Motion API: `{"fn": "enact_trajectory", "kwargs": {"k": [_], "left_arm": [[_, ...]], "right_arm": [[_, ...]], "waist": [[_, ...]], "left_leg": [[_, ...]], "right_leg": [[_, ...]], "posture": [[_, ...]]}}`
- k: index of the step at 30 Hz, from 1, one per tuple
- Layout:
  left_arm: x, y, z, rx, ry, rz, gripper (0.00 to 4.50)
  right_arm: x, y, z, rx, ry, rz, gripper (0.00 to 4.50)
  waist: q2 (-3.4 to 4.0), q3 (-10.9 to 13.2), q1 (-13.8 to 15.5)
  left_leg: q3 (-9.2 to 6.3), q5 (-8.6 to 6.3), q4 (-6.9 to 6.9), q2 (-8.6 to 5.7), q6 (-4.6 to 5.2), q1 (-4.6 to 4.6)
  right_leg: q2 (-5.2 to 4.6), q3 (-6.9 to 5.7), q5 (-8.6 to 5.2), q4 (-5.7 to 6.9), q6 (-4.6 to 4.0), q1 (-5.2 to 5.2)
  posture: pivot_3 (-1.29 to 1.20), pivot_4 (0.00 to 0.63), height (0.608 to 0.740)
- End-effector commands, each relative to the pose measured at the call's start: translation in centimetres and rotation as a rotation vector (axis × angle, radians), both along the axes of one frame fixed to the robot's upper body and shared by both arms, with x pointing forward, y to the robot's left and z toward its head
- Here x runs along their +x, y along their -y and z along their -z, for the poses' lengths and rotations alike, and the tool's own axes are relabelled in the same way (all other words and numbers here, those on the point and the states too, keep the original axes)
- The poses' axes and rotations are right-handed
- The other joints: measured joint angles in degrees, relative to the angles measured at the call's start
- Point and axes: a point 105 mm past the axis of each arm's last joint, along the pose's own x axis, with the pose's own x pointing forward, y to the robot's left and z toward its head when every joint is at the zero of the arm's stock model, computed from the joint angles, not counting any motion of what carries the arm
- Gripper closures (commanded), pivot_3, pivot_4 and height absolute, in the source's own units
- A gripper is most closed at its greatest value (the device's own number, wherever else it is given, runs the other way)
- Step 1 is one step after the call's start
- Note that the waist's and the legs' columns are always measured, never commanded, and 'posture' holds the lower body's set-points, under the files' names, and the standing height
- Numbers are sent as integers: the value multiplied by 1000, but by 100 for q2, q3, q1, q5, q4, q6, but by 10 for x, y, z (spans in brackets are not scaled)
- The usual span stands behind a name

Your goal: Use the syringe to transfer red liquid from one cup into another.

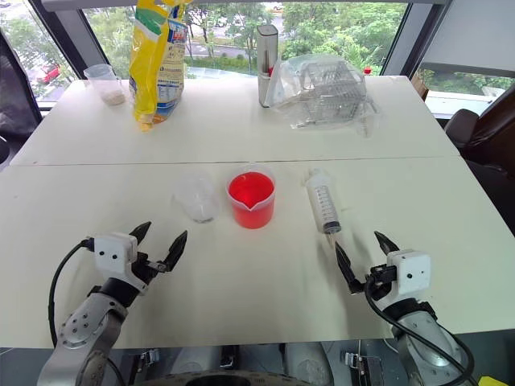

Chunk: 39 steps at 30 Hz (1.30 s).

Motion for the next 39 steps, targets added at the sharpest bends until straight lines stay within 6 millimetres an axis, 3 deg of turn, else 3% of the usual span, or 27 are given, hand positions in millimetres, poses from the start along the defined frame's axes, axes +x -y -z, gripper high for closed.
{"fn": "enact_trajectory", "kwargs": {"k": [1, 14, 18, 25, 28, 30, 33, 39], "left_arm": [[-1, 3, -10, 9, 41, 13, 0], [2, -5, -14, 26, 55, 20, 0], [9, -5, -22, 47, 71, 80, 0], [15, 0, -35, 60, 67, 198, 0], [17, 6, -38, 72, 71, 241, 0], [21, 12, -42, 95, 87, 293, 0], [28, 15, -51, 120, 110, 339, 0], [39, 9, -91, 166, 152, 480, 0]], "right_arm": [[0, -3, -11, -8, 35, -5, 80], [5, -3, -14, -9, 28, -19, 80], [4, -6, -17, -34, 13, -99, 80], [16, -6, -41, -77, -57, -259, 80], [37, 2, -60, -67, -106, -254, 80], [62, 7, -74, -13, -241, -240, 80], [74, 4, -89, -15, -369, -280, 80], [98, -7, -122, 22, -512, -343, 80]], "waist": [[0, 0, 0], [0, 0, 0], [0, 0, 4], [-2, 1, -11], [-4, 3, -15], [-3, 13, -36], [-5, 15, 12], [-2, 15, 0]], "left_leg": [[0, 0, 0, 0, 0, 0], [0, 0, 1, 0, 0, 0], [0, 0, 4, 0, 1, 1], [0, 1, 14, 0, 1, 11], [0, 1, 14, 1, 1, 15], [0, 1, 19, 1, 1, 22], [2, 7, 27, 1, 10, 20], [-6, 7, 17, 15, 11, -33]], "right_leg": [[0, 0, 0, 0, 0, 0], [3, 0, 0, 0, 0, 1], [5, 0, 0, 1, 0, 2], [10, 0, 1, 8, 0, 15], [12, 1, 2, 11, 0, 17], [12, 4, 6, 12, -6, 23], [12, 6, 27, 11, -15, 19], [22, -11, 28, 4, -16, -27]], "posture": [[0, 150, 740], [0, 150, 740], [0, 150, 740], [0, 150, 740], [0, 150, 740], [0, 150, 740], [0, 150, 740], [0, 150, 740]]}}
